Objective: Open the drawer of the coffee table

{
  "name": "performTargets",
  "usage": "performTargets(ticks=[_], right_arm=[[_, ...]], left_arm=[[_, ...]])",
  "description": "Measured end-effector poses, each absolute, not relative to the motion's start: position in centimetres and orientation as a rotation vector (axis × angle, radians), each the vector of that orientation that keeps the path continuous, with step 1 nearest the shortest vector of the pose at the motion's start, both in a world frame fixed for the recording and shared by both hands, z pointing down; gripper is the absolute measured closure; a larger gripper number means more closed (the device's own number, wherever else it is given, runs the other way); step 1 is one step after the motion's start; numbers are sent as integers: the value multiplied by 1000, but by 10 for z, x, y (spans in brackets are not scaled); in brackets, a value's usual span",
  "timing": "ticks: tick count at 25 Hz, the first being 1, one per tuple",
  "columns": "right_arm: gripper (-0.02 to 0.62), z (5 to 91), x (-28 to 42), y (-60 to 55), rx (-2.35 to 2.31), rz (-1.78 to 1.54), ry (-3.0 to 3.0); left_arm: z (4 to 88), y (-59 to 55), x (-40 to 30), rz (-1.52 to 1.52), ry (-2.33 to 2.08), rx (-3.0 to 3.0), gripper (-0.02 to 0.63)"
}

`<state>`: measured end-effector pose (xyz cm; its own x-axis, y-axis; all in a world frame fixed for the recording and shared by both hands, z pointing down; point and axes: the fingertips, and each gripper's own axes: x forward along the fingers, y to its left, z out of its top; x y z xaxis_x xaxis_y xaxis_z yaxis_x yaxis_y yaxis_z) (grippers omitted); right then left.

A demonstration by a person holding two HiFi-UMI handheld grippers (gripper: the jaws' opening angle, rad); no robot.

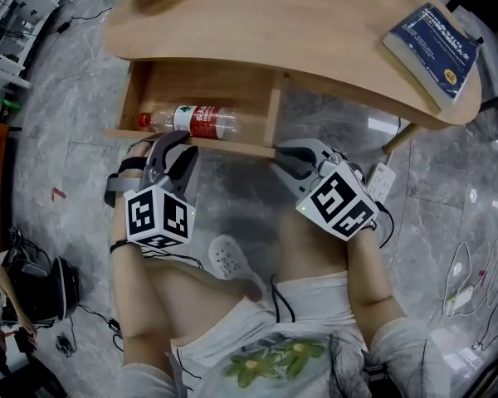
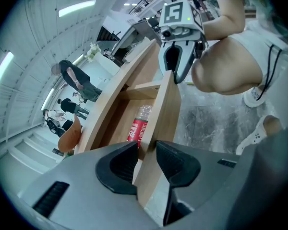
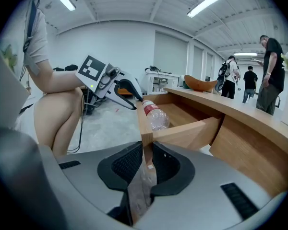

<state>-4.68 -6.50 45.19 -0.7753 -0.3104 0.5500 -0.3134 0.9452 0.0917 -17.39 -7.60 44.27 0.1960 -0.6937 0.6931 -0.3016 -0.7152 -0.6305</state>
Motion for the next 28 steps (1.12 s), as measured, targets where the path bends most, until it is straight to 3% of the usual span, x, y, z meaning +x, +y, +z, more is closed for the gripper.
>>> performTargets(ticks=[24, 28], right_arm=[[522, 458, -40, -47, 395, -12, -2473], [522, 448, -26, -49, 410, 74, -2542]], left_arm=[[443, -56, -175, -1567, 898, -2161, 492], [433, -45, -174, -1519, 922, -2246, 550]])
